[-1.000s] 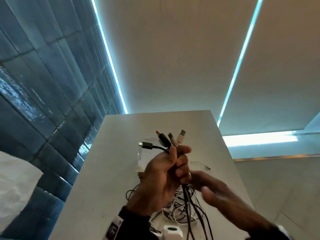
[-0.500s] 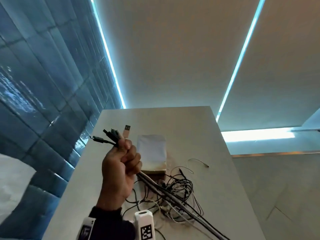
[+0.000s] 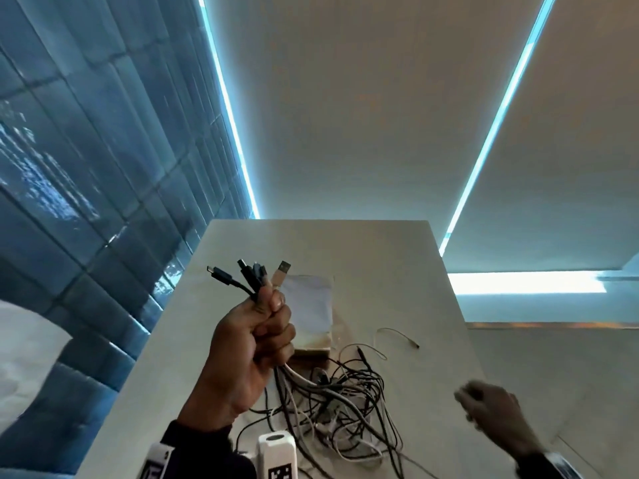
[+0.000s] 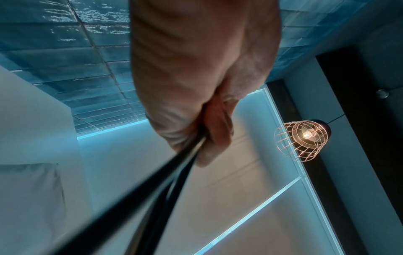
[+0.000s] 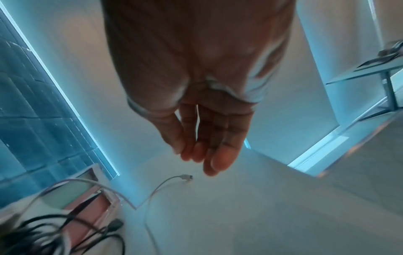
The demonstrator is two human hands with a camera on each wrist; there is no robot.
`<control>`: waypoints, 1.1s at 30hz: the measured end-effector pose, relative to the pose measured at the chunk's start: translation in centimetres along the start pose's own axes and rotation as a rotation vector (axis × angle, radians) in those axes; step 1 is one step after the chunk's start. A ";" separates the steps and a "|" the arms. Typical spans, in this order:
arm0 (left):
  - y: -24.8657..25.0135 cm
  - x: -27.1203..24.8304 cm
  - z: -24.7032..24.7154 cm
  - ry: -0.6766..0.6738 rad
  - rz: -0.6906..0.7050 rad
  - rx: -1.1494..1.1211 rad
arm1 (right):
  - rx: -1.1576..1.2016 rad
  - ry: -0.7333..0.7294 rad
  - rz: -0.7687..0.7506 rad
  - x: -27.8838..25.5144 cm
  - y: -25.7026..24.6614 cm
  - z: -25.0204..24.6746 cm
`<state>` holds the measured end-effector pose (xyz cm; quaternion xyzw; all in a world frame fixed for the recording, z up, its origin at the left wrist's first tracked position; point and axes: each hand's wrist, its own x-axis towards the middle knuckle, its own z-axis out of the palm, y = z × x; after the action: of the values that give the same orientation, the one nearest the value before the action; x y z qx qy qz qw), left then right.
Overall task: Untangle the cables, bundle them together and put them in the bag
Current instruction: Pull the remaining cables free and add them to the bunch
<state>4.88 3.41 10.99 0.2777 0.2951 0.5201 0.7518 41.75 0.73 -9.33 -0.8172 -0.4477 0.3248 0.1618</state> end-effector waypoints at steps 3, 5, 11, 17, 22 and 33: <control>0.1 0.0 0.5 0.015 -0.007 0.031 | -0.050 0.004 -0.113 6.0 -3.4 1.9; -0.1 -0.1 0.7 0.057 -0.012 0.043 | -0.111 -0.012 -0.114 8.7 -5.2 3.1; -0.7 -0.4 1.0 0.149 -0.015 0.078 | -0.253 -0.028 -0.159 11.1 -5.8 6.5; -0.9 -0.7 0.5 0.163 0.020 0.112 | -0.310 -0.031 -0.228 9.6 -6.3 6.8; -1.6 -0.3 0.5 0.229 0.033 0.165 | -0.085 0.126 -0.442 6.8 -8.5 4.7; -2.0 0.9 2.2 0.255 0.103 0.304 | 0.953 -0.234 -0.690 -5.0 -22.0 -1.5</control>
<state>8.03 3.41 10.90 0.3345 0.4484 0.5383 0.6303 27.07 8.64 5.91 -0.4209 -0.5069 0.5063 0.5564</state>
